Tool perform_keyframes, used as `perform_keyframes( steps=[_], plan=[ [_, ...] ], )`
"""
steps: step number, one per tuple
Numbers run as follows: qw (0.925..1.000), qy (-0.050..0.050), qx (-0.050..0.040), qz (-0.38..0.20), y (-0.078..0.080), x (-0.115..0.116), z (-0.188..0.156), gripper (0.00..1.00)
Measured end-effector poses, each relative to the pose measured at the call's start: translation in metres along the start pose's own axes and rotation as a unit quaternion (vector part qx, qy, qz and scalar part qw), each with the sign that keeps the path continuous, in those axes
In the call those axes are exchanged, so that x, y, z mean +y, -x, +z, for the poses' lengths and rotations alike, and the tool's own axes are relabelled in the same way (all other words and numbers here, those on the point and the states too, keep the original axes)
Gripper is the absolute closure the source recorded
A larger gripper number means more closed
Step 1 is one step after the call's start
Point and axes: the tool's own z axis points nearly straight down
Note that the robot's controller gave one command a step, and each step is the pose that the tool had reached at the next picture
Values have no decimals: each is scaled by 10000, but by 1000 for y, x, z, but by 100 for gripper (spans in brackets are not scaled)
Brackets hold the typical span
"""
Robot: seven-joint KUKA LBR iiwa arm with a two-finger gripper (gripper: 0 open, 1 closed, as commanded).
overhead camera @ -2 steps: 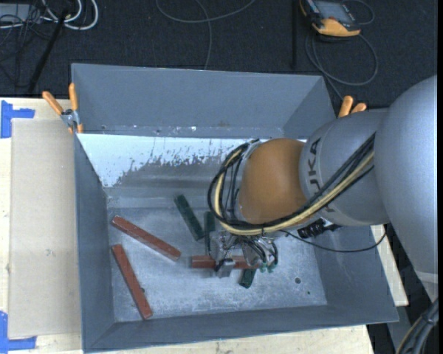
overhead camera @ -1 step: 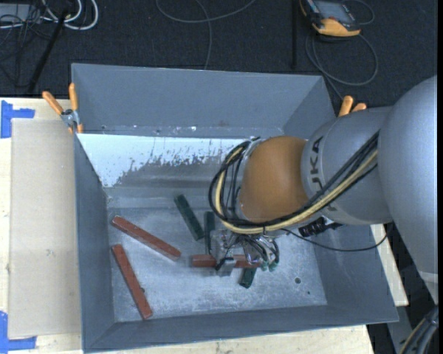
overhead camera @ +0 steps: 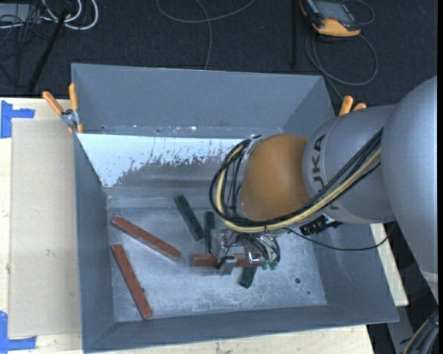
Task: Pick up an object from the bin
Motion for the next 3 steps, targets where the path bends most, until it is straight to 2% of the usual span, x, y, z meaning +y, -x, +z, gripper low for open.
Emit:
perform_keyframes(
  steps=[1,2,3],
  plan=[
    [10000,0,-8,-11,1,0,-25,100],
    [10000,0,3,-22,1,1,-26,100],
    [10000,1,-20,-34,2,1,-79,100]
  ],
)
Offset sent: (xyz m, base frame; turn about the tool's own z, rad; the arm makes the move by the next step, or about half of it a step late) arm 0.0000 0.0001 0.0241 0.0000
